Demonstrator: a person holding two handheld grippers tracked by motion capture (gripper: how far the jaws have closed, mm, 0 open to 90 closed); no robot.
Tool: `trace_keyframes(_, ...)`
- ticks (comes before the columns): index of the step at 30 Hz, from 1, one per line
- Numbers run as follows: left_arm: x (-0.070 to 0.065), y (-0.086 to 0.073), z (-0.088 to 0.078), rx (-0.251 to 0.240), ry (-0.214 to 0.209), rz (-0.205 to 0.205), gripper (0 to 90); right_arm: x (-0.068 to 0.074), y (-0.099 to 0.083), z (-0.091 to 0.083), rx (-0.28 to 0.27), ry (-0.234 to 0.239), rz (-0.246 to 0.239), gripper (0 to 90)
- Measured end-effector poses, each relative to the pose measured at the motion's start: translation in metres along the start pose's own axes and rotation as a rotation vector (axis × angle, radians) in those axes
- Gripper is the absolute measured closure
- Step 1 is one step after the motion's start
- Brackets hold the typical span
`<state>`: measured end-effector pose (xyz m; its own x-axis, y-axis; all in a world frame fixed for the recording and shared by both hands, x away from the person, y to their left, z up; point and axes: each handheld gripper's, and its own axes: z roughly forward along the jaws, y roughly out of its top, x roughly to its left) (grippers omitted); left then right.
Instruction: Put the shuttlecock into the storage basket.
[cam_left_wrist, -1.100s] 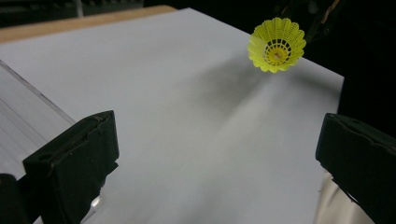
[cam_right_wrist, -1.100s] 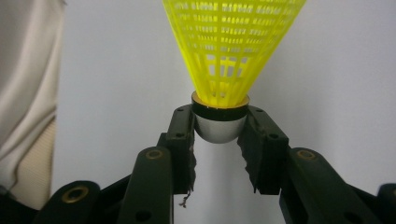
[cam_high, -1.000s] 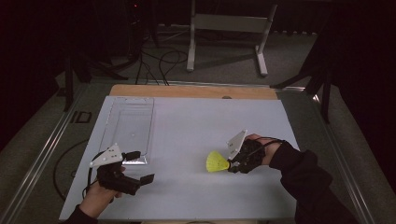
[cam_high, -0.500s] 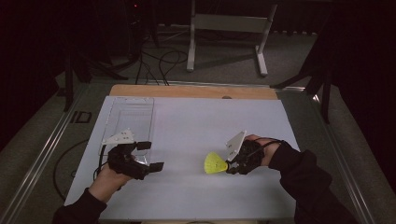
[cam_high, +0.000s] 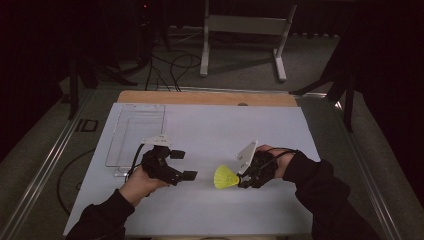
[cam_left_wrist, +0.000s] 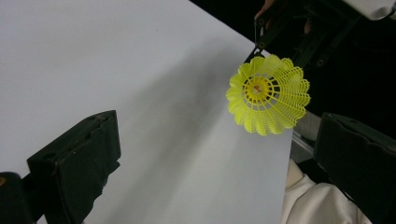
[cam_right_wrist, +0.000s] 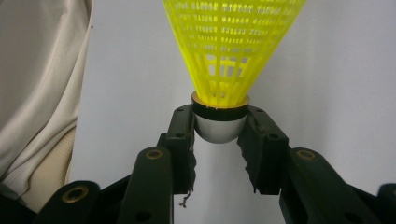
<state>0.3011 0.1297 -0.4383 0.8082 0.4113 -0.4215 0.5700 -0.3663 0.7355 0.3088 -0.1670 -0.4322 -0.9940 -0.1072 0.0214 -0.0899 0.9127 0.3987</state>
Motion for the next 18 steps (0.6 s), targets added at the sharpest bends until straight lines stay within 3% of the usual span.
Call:
trace_keyframes(6, -0.001, 0.008, 0.020, 0.078, -0.015, -0.042, 4.6, -0.001, 0.002, 0.002, -0.006, 0.008, -0.001, 65.9)
trace_keyframes(11, -0.004, 0.012, 0.034, 0.135, -0.020, -0.047, 10.8, -0.001, 0.003, 0.002, -0.005, 0.011, -0.005, 65.9)
trace_keyframes(14, -0.008, 0.014, 0.042, 0.163, -0.034, -0.040, 18.1, -0.001, 0.005, 0.003, -0.008, 0.010, -0.009, 65.9)
trace_keyframes(18, -0.013, 0.017, 0.050, 0.205, -0.048, 0.007, 32.0, -0.001, 0.007, 0.004, -0.007, 0.014, -0.019, 65.9)
